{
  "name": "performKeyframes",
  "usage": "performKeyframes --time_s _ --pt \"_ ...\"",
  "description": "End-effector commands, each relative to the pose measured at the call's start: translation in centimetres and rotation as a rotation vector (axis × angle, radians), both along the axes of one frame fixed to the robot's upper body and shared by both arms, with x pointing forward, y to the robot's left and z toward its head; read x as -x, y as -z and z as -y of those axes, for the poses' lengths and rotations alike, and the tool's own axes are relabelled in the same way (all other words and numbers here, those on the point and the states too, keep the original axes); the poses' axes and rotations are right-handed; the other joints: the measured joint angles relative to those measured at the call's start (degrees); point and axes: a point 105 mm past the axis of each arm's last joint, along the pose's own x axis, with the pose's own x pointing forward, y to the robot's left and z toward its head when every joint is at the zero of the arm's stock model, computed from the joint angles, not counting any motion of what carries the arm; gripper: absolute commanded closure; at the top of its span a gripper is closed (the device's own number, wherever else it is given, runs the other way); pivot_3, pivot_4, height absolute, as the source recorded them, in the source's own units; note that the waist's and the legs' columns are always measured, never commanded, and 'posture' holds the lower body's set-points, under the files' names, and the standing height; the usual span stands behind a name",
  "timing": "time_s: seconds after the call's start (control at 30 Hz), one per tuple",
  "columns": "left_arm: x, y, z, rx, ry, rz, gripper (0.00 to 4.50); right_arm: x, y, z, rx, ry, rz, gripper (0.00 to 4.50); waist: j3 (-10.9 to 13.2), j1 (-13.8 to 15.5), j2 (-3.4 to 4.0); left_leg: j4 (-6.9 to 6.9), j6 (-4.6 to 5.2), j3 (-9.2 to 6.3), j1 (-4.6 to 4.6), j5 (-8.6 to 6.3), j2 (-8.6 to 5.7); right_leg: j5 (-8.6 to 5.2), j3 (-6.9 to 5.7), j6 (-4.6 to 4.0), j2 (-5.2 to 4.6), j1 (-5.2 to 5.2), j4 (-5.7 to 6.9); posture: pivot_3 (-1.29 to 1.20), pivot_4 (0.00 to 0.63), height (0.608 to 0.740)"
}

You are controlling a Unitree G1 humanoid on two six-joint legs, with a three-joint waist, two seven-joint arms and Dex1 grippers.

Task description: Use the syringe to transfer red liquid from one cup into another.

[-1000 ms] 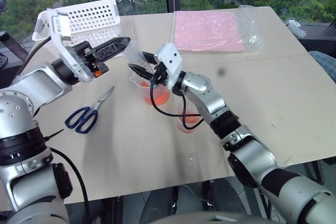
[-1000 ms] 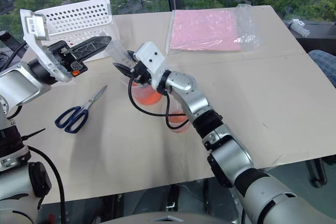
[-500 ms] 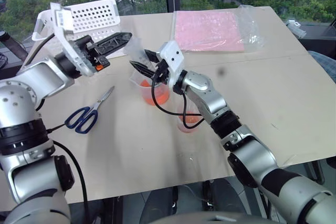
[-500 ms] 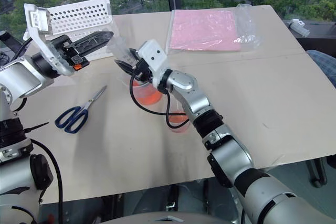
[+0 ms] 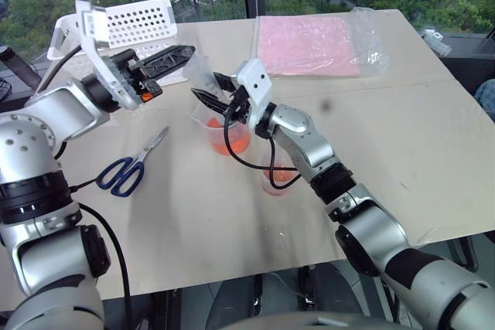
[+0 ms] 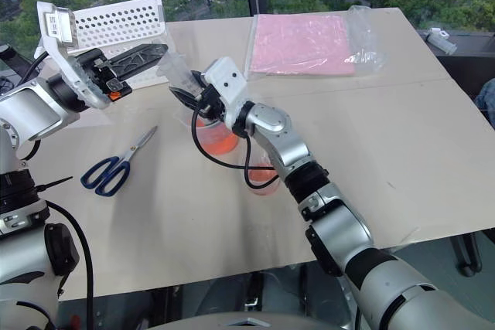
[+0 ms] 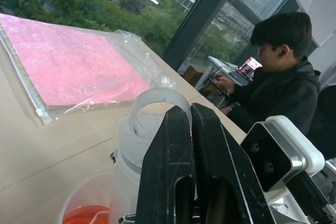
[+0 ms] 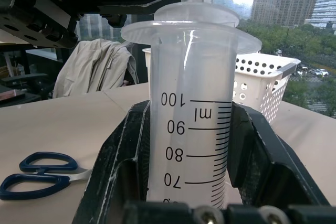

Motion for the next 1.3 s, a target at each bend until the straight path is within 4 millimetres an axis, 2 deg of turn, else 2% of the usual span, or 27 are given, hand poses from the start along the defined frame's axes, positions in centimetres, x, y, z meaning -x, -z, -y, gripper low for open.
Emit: performKeyframes --time_s 0.03,0.33,0.77,1.0,1.3 --pt "1.1 -4.6 -2.0 0.035 -0.087 0.176 4.50 4.6 1.8 -4.8 0.007 -0.186 -0.055 2.97 0.0 0.0 0.00 0.00 0.00 0.00 0.00 0.00 0.00 0.00 0.00 0.00 0.00 0.00 0.00 0.00 0.150 0.740" --pt "1.3 -5.1 -2.7 0.021 -0.116 0.189 4.50 4.9 2.7 -4.9 0.028 -0.198 -0.086 2.97 0.0 0.0 0.00 0.00 0.00 0.00 0.00 0.00 0.00 0.00 0.00 0.00 0.00 0.00 0.00 0.00 0.150 0.740" --pt "1.5 -3.0 -2.5 -0.071 -0.115 0.148 4.50 4.6 3.4 -4.7 0.045 -0.184 -0.125 2.97 0.0 0.0 0.00 0.00 0.00 0.00 0.00 0.00 0.00 0.00 0.00 0.00 0.00 0.00 0.00 0.00 0.150 0.740" --pt "1.4 -4.5 -3.3 -0.038 -0.143 0.189 4.50 4.8 4.2 -4.8 0.054 -0.188 -0.146 2.98 0.0 0.0 0.00 0.00 0.00 0.00 -0.01 0.00 0.00 0.00 0.00 0.00 -0.01 0.00 -0.01 0.00 0.150 0.740" --pt "2.1 -2.0 -1.8 -0.167 -0.089 0.173 4.50 4.3 4.7 -4.4 0.068 -0.164 -0.146 2.98 0.0 -0.1 -0.01 -0.02 0.00 0.00 0.00 0.00 0.00 0.00 0.01 0.00 0.00 -0.01 0.00 0.00 0.150 0.740"
